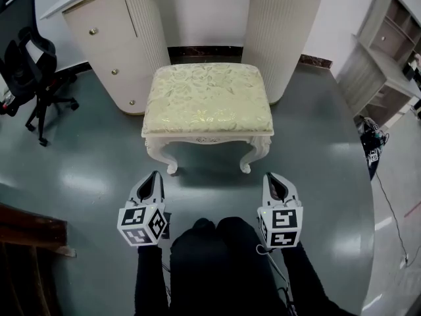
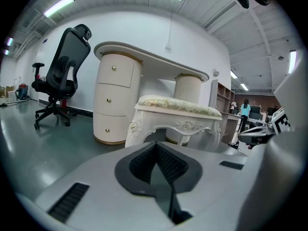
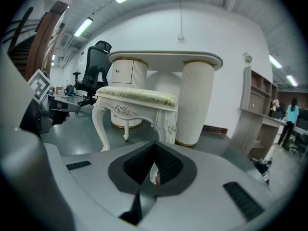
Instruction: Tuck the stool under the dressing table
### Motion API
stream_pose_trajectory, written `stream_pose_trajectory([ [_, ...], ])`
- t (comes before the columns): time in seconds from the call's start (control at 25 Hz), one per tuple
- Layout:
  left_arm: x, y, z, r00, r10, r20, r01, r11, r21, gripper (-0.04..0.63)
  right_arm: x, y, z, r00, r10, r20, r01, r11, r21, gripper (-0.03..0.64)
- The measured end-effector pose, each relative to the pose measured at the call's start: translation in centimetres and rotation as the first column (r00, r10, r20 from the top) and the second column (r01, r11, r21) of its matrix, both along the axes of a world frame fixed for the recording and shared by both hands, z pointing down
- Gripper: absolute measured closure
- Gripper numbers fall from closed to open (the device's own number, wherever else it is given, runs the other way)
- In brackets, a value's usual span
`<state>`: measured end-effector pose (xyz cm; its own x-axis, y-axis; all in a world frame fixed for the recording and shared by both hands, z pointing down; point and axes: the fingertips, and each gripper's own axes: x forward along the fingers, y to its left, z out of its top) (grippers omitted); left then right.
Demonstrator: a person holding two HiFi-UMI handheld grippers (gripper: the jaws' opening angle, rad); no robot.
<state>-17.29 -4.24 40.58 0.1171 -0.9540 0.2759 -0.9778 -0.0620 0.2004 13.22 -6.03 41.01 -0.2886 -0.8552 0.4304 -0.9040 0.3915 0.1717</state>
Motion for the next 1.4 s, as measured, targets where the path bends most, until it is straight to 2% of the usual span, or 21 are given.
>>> stream_pose_trajectory([
  [0.2, -0.8, -2.7, 1.5, 1.0, -0.003, -0.016, 0.003, 1.0, -0.018, 0.588, -0.2, -2.0, 1.0, 0.999, 0.013, 0.042, -0.012, 1.0, -0.007, 0.612],
  [0.48, -1.2, -5.4, 3.1, 0.999, 0.008, 0.033, -0.006, 0.998, -0.054, 0.588, -0.1, -4.5, 1.6, 0.997, 0.072, -0.022, -0.071, 0.997, 0.037, 0.612],
  [0.8, -2.0, -6.8, 4.1, 0.999, -0.001, 0.035, 0.003, 0.998, -0.055, 0.588, -1.4, -6.4, 1.6, 0.995, 0.082, -0.053, -0.077, 0.993, 0.087, 0.612],
  [1.28, -2.4, -7.3, 4.5, 1.0, 0.005, 0.017, -0.004, 0.999, -0.048, 0.588, -1.1, -8.1, 4.0, 0.991, 0.122, -0.056, -0.12, 0.992, 0.043, 0.612],
  [1.4, -2.5, -7.3, 4.6, 1.0, -0.001, 0.011, 0.001, 0.999, -0.046, 0.588, -1.3, -8.4, 3.9, 0.989, 0.132, -0.074, -0.127, 0.99, 0.058, 0.612],
])
